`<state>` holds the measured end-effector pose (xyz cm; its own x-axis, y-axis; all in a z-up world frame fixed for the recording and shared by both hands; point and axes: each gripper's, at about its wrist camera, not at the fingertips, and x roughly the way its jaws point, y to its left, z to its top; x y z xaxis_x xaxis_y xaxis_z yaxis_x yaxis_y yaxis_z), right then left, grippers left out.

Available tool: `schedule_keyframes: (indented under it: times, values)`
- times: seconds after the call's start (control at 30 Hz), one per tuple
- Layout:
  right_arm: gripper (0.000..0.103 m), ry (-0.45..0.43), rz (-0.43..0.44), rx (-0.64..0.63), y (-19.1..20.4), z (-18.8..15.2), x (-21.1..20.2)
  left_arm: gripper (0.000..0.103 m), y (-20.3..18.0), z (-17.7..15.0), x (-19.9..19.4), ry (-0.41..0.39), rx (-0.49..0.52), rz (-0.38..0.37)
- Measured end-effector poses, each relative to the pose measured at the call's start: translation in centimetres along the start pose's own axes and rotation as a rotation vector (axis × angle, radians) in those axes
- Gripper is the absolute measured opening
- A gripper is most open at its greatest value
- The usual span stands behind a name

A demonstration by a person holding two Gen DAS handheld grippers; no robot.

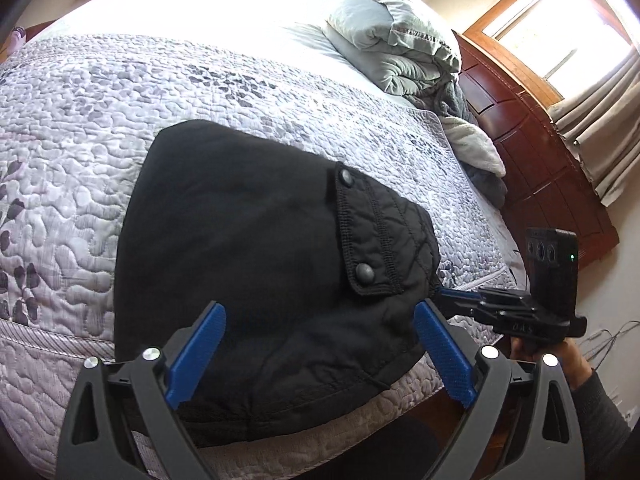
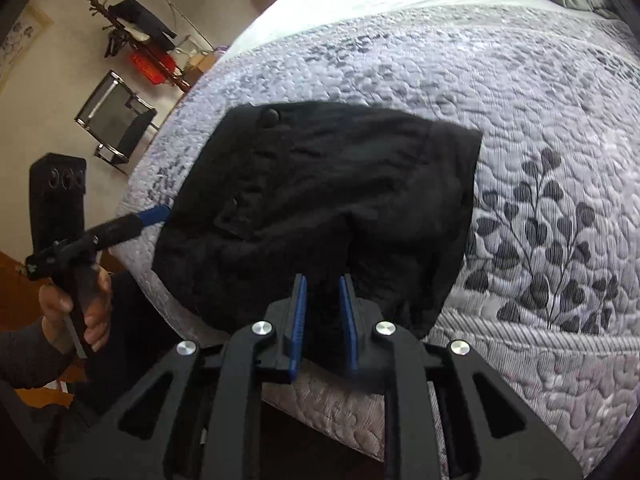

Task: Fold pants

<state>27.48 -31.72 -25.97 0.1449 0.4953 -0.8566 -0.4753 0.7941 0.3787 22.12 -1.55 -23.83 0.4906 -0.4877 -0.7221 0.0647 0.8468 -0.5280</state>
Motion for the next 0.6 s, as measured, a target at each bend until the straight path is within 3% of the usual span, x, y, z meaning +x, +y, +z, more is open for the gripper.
schedule_keyframes:
  times: [0.17, 0.3, 0.37, 0.47, 0.6]
  values:
    - [0.0, -0.029, -0.012, 0.087, -2.2, -1.6, 0.3, 0.096, 1.1, 0.1, 1.2, 0.039, -0.01, -0.009]
    - [0.001, -0.03, -0.025, 0.107, -1.9, -2.1, -0.5, 0.096, 0.7, 0.3, 1.2, 0.053, 0.005, -0.007]
    - [0.012, -0.054, -0.036, 0.102, -1.2, -1.8, -2.0, 0.096, 0.5, 0.3, 0.5, 0.05, 0.012, -0.013]
    - [0.014, -0.102, -0.018, 0.112, -0.4, -1.2, -3.3, 0.096, 0.7, 0.7, -1.1, 0.019, 0.023, -0.019]
    - [0.014, -0.064, -0.025, 0.121, -0.2, -1.4, -1.1, 0.096, 2.3, 1.6, -1.6, 0.026, -0.009, -0.02]
